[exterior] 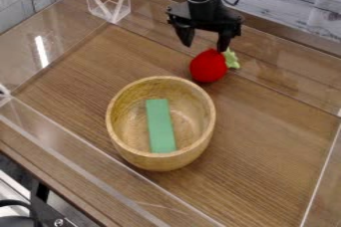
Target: Move the red fruit to the right
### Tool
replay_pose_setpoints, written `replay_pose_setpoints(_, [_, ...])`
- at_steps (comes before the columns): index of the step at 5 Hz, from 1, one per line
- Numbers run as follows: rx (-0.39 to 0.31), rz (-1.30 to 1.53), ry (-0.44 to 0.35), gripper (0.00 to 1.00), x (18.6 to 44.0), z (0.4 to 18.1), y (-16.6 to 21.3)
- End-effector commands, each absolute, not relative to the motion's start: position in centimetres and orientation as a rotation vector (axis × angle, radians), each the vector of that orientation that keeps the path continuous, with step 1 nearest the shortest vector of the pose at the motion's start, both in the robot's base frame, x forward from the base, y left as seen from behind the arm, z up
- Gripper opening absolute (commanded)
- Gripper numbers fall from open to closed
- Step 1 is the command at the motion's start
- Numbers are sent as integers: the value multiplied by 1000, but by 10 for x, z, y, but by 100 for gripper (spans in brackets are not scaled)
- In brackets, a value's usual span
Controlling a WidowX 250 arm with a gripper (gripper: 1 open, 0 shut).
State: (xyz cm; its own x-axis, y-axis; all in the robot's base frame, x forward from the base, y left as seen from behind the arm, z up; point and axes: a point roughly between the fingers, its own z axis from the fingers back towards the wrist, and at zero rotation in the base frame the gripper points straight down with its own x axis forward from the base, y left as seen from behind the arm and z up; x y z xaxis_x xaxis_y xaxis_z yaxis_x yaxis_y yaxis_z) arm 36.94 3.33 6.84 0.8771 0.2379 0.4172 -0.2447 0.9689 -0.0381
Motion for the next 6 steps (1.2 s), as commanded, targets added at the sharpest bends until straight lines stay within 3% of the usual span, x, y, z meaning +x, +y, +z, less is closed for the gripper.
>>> replay_pose_setpoints(1, [9,261,-487,100,371,83,38])
replay_pose_setpoints(4, [-4,269,-505,100,372,84,40])
replay_pose_setpoints(6, [-2,274,-451,100,372,56,36])
